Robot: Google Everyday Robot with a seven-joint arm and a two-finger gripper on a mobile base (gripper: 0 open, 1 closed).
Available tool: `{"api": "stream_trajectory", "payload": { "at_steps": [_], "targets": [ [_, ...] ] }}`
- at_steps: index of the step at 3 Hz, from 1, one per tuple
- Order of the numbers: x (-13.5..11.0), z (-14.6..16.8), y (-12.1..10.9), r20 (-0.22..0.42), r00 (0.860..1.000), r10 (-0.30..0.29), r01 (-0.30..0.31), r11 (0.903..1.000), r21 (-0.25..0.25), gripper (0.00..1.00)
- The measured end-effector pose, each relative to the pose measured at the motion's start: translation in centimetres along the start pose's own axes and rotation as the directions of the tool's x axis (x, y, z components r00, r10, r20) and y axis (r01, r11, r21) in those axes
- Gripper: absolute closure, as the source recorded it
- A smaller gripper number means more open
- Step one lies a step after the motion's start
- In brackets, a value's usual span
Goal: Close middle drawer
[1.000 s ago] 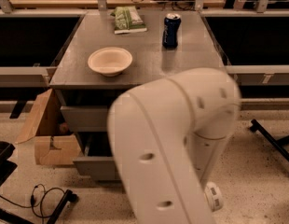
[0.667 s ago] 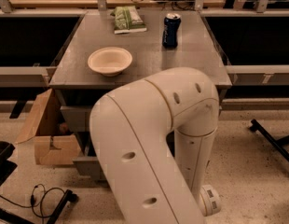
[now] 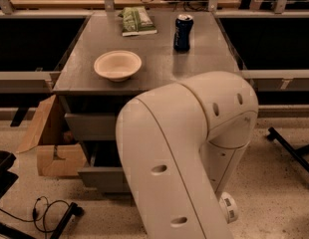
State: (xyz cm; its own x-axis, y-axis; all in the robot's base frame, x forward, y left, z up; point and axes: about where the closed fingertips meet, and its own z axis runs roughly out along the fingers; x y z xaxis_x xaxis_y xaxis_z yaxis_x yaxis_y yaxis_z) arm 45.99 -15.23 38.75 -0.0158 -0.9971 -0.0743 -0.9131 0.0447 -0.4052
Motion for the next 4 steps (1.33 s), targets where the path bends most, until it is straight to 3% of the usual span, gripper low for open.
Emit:
{"api": "stream_trajectory", "payload": {
  "at_steps": [2, 3, 4],
  "targets": [
    [2.6, 2.6, -7.6, 0.084, 0.996, 0.01, -0.016, 0.9971, 0.075, 1.0],
    [1.3, 4.0, -10.9, 0.155, 0.988, -0.006, -0.01, 0.9949, 0.101, 1.0],
    [1.0, 3.5, -10.6, 0.172, 0.985, 0.004, -0.023, 0.9939, 0.108, 1.0]
  ]
}}
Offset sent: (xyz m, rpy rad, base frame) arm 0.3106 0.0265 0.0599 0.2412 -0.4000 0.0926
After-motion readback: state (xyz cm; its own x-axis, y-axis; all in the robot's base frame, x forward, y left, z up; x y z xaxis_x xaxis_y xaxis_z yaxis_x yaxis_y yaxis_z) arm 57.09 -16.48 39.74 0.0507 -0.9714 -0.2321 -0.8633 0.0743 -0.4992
